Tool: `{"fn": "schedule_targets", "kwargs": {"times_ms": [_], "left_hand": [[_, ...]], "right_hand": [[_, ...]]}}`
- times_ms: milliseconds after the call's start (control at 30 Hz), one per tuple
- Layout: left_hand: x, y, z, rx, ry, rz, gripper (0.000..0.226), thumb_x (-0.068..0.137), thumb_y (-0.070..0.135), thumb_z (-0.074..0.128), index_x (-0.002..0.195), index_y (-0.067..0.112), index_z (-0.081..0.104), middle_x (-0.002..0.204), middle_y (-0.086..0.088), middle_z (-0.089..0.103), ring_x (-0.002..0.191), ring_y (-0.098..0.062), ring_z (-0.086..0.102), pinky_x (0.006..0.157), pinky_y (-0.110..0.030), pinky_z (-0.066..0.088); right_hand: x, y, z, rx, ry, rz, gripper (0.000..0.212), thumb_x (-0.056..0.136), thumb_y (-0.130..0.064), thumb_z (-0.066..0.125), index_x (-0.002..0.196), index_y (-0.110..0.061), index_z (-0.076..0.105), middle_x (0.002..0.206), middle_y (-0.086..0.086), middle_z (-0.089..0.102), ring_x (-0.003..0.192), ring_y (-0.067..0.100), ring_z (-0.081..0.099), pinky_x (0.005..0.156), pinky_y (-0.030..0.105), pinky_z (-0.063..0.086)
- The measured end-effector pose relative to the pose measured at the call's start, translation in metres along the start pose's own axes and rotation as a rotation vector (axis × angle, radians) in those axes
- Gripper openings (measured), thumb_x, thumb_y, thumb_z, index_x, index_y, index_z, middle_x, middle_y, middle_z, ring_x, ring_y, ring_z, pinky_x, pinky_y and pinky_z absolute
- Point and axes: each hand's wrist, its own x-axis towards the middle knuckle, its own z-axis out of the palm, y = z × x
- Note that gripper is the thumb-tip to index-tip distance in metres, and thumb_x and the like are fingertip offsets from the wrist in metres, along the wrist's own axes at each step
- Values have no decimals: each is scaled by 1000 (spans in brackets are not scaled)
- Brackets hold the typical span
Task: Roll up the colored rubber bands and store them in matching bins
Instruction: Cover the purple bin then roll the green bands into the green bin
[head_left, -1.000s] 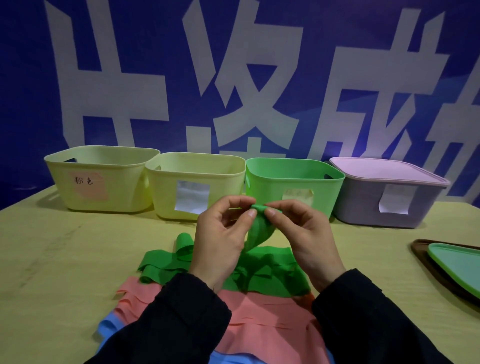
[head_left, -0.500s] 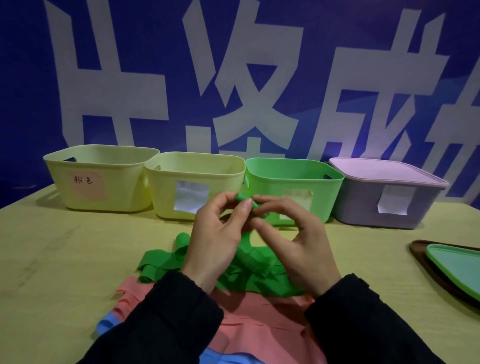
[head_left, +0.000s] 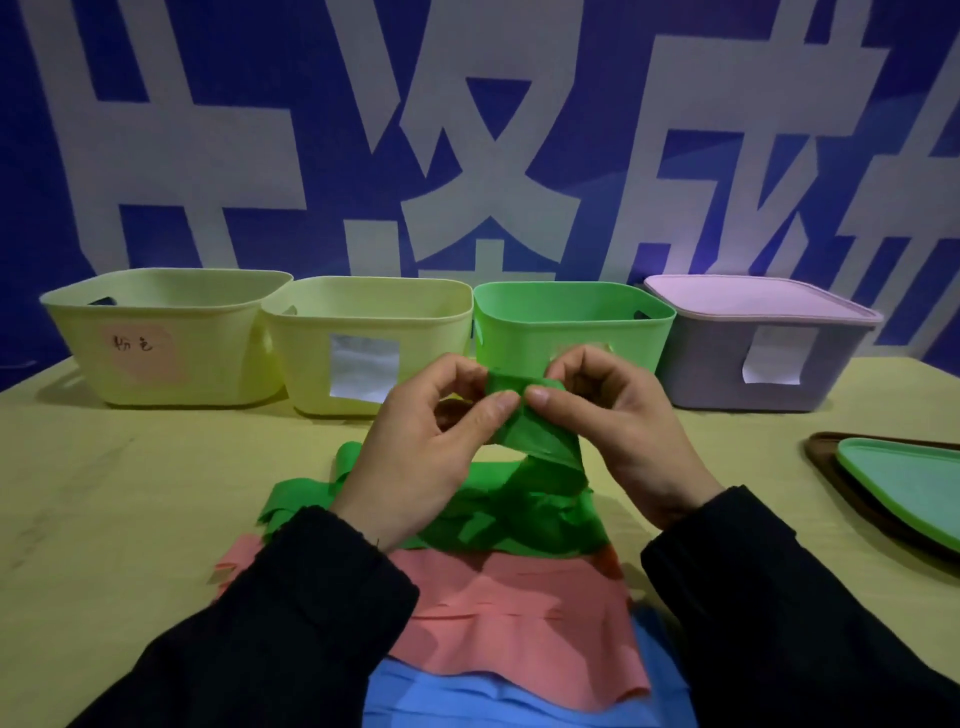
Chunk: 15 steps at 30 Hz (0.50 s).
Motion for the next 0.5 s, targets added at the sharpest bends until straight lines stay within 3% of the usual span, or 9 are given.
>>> {"fn": "schedule_targets", "kwargs": {"times_ms": [133,300,500], "left_hand": [[-2,5,-1,-52,-2,-54,19,82,32,72,94,18,72,92,-1,70,73,-12,69,72,-34,60],[-2,7,2,-172,48,-93,35,77,25,72,109,14,65,92,-9,70,77,-16,70,64,-26,57],[-4,2,4,-113,43,-92,19,94,18,62,111,11,69,102,-8,74,84,-13,72,69,-27,58]], "right_hand": [[-2,-1,1,-41,-8,-11,13,83,-14,76,80,-20,65,67,-6,57,61,7,49,54,16,40],[-5,-7,4,-11,-63,18,9,84,-3,71,89,-10,69,77,-8,72,71,3,64,66,16,50],[-6,-5,5,-227,-89,-18,16,83,-13,68,97,-21,73,85,-9,73,80,3,66,73,17,50]]}}
